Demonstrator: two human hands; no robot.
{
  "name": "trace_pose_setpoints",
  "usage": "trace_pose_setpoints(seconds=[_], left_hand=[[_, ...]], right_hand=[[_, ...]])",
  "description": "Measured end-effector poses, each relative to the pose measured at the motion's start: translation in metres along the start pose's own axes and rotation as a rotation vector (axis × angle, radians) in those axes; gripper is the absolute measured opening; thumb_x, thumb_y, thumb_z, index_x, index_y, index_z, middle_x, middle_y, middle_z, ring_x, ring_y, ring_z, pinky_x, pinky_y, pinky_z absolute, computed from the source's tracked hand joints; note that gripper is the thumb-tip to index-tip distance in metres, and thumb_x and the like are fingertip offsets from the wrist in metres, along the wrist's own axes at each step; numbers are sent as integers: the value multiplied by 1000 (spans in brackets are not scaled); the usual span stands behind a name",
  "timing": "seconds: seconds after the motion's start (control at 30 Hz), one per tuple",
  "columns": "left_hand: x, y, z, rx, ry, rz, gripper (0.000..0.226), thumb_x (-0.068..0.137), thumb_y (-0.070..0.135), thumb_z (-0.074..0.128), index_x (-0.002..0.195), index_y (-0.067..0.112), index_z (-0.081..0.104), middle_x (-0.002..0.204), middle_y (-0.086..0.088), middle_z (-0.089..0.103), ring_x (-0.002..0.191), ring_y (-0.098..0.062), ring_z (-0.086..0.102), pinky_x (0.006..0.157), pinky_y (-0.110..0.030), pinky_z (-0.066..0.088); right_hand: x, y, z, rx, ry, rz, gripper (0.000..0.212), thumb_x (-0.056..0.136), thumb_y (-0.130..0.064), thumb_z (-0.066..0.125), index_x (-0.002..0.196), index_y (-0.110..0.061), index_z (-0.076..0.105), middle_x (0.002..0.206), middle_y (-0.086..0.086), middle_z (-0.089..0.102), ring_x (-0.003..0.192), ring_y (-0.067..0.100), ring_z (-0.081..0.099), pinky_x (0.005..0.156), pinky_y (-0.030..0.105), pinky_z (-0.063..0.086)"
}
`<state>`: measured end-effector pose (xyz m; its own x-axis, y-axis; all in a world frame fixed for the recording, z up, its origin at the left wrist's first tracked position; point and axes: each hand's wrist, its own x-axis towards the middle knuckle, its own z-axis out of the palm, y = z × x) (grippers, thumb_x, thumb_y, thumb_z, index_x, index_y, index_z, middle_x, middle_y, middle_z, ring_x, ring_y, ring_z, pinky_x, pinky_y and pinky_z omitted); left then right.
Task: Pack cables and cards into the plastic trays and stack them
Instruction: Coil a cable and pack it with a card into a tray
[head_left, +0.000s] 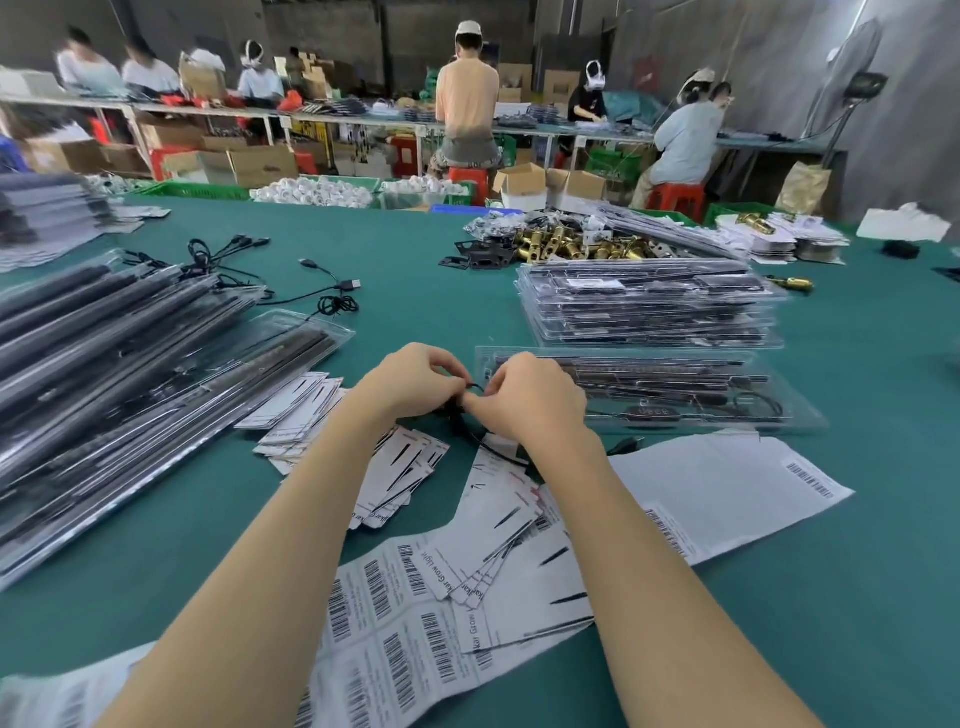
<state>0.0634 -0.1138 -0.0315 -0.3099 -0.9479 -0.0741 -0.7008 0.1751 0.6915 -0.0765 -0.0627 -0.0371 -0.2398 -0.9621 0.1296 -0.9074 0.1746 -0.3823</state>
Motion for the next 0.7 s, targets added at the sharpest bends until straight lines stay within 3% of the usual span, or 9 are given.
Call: trace_pose_setpoints(seconds=[0.07, 0.2, 0.4, 0.6, 0.7], left_hand=[[-1, -2, 5, -35, 53, -11, 13, 92, 27, 65, 86, 35, 74, 96, 6, 73, 94, -14, 64, 84, -28, 50], [-3, -5, 13, -134, 120, -18, 13, 91, 21, 67, 87, 30, 76, 93, 6, 75, 94, -12, 66, 69, -20, 45], [-5, -6, 12, -140, 91, 40, 14, 92, 23, 69, 98, 31, 79, 89, 9, 75, 85, -5, 65, 68, -15, 43], [-4, -5, 15, -39, 122, 78, 14, 91, 31, 67, 83, 41, 71, 78, 13, 72, 61, -2, 54, 57, -19, 40], [-3, -6, 14, -31, 112, 72, 4, 87, 43, 72, 83, 42, 71, 83, 13, 72, 71, -5, 60, 65, -23, 45]], right_hand=[[8, -7, -2, -81, -36, 25, 47, 79, -57, 69, 95, -15, 58, 97, 3, 63, 90, 29, 62, 70, 31, 44], [22, -15, -10, -151, -129, -1, 42, 84, -46, 69, 77, -15, 43, 81, 2, 50, 71, 22, 53, 52, 27, 32], [37, -7, -17, -15, -307, -33, 36, 88, -39, 66, 73, -10, 49, 74, 4, 53, 60, 19, 51, 49, 27, 36], [41, 2, -13, 284, -346, 66, 20, 83, -27, 65, 93, -10, 61, 74, 4, 51, 64, 21, 47, 55, 30, 37], [41, 3, -12, 339, -376, 97, 20, 82, -22, 66, 95, -6, 64, 77, 5, 52, 60, 17, 44, 52, 27, 34]])
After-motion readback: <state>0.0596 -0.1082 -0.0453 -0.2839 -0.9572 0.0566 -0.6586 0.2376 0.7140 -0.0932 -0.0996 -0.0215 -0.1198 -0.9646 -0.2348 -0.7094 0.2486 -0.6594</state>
